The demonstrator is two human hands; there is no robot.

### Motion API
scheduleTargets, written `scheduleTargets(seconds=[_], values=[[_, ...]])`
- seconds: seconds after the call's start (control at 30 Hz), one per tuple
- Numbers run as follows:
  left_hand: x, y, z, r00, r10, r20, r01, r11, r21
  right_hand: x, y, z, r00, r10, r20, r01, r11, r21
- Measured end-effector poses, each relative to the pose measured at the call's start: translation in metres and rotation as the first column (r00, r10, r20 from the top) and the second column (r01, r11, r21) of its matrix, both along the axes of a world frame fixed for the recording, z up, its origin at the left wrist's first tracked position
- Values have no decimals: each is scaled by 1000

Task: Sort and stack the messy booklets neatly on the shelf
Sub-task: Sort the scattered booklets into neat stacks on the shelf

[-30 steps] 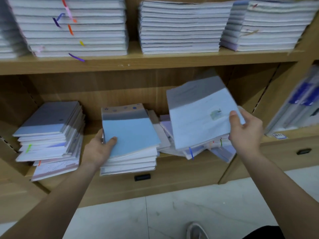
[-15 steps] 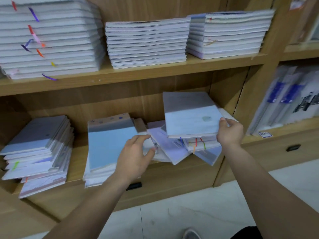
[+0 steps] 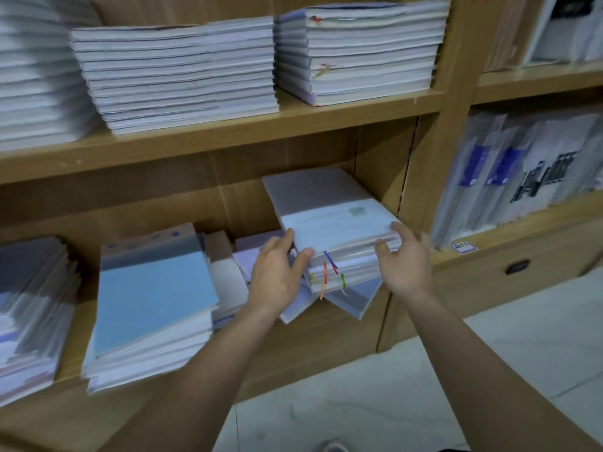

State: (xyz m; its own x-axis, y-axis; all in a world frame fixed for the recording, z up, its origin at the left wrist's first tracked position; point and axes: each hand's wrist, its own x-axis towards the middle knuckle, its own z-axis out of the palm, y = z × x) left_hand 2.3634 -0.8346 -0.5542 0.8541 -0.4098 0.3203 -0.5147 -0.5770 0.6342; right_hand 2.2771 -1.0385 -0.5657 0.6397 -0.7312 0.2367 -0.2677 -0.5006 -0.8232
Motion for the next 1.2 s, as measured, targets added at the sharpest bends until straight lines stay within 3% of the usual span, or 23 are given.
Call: scheduleTargets(seconds=[0.1,0.37,0.6,0.77,0.9,1.03,1.2], values=[[9,-21,2,1000,3,-19,-3,1000,19,-5,-5,-4,999,32,-34,-36,991,-133],[11,-34,-6,999,29,-34,-28,998,48,-4,-3,5,992,59,-111,-88,957,-277],[21,-29,-1,995,-68,-73,72,996,53,3,11,9,977,117,-176,-168,934,-316],[28,-4,-3,966,-118,-228,99,991,-94,6,25,15,976,142,-163,-186,935,-301],[19,14,-11,985,-102,-142,107,994,26,9,37,19,968,189,-163,-233,919,-318],[12,26,-12,980,-107,-168,117,992,50,8,40,21,955,223,-198,-281,894,-349],[4,56,-5,990,-112,-89,118,991,65,9,52,27,953,259,-155,-301,866,-399]])
